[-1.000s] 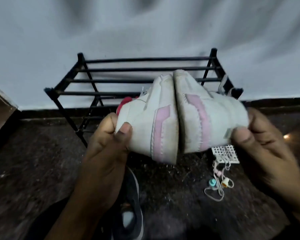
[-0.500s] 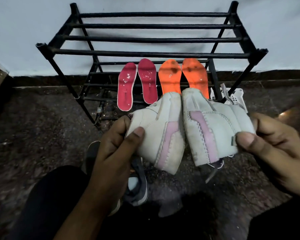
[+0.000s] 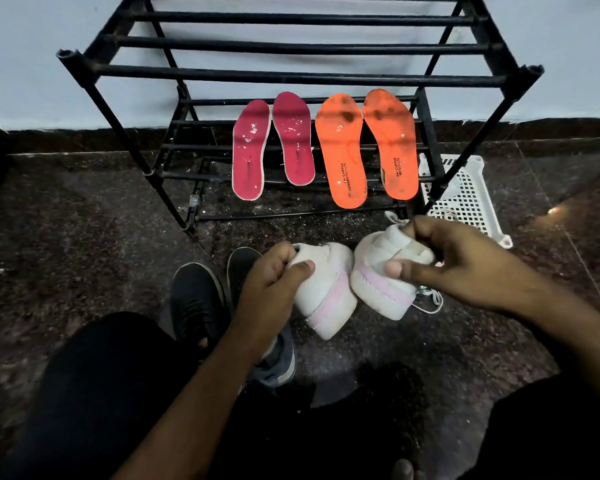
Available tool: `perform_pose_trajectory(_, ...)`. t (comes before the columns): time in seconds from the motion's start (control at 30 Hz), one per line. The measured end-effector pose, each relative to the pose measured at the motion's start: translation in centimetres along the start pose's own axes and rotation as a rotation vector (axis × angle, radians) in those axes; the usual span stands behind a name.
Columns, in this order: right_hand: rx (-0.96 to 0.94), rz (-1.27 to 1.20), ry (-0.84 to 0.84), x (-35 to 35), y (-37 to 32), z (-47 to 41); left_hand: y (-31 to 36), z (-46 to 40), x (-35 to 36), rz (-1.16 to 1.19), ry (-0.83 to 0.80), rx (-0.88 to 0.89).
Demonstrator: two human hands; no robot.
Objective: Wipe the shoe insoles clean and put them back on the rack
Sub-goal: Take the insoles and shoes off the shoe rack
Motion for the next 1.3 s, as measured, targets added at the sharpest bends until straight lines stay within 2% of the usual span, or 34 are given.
perform_pose_trajectory(0.17,0.059,0.565,-0.203,2.3,3.0,-1.4,-3.2,0.2,4.2,-0.487,-0.144,0.143)
perform_pose_trajectory(0.3,0.095,0.875,-0.262,4.3,4.4,-1.9,-5.3,0.6,6.4,-0.737,-0.139,0.289)
perform_pose_trajectory(0.43,0.212,0.888,-0.325,7.1,7.2,-1.8,-8.2,0.3,6.6,-0.947,-0.166,0.211)
perform_pose_trajectory(0.57,0.340,0.812,-0.384,10.3,10.0,-1.1,-11.5,0.4,6.5,-1.043,-0.258,0.063)
perform_pose_trajectory(0.8,0.380,0.771,-0.460,14.0,11.9,-0.6,-14.8,2.3,6.8,-1.298,-0.387,-0.080)
perform_pose_trajectory(0.9,0.360,0.778,-0.386,13.4,10.8,-1.5,-15.0,2.4,7.0,-1.304,-0.390,-0.075)
perform_pose_trajectory(1.1,0.298,0.837,-0.082,7.5,6.4,-3.1,-15.5,0.5,9.0,-1.228,-0.357,-0.014)
perform_pose_trajectory(1.3,0.276,0.943,0.012,5.7,5.1,-2.6,-16.3,-1.2,12.5,-1.157,-0.457,0.211)
Point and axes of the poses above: each hand's wrist, its own z-axis away from the middle knuckle, its own x-axis out of the palm, y = z × x, the point moved 7 cm from there along -z, towards the middle knuckle, and after that the axes turned 4 degrees about -x, right-handed, at the moved point
